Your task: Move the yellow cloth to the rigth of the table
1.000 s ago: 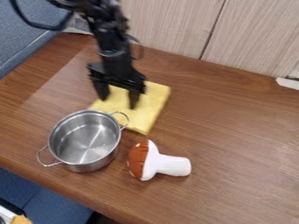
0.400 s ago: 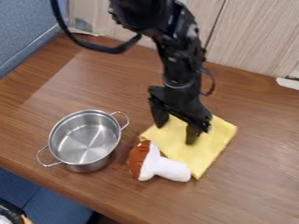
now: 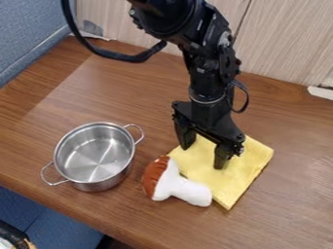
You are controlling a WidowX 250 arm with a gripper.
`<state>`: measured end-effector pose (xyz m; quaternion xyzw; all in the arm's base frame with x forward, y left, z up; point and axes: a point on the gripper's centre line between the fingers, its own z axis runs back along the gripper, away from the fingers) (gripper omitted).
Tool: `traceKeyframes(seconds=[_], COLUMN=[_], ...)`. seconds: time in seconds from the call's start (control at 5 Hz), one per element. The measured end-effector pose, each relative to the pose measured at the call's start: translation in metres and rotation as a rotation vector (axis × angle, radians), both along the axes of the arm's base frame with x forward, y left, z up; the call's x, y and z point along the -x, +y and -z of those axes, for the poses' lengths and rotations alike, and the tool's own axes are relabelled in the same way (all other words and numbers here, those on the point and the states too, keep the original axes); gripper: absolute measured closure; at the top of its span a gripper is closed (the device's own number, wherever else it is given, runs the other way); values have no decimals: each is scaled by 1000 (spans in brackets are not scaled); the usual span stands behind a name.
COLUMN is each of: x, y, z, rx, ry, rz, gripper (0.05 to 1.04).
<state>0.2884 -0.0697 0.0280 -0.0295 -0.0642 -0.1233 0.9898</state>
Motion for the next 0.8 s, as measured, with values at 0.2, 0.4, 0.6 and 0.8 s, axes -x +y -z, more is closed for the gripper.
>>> traceKeyframes(seconds=[0.2, 0.4, 0.6, 0.8], x=[-5, -9, -6, 4], y=[0, -1, 0, 7], z=[-14, -26, -60, -86], rx=[13, 40, 59, 92], ry=[-35, -49, -116, -164], rz=[-8, -11, -2, -21], gripper=[84, 84, 84, 84])
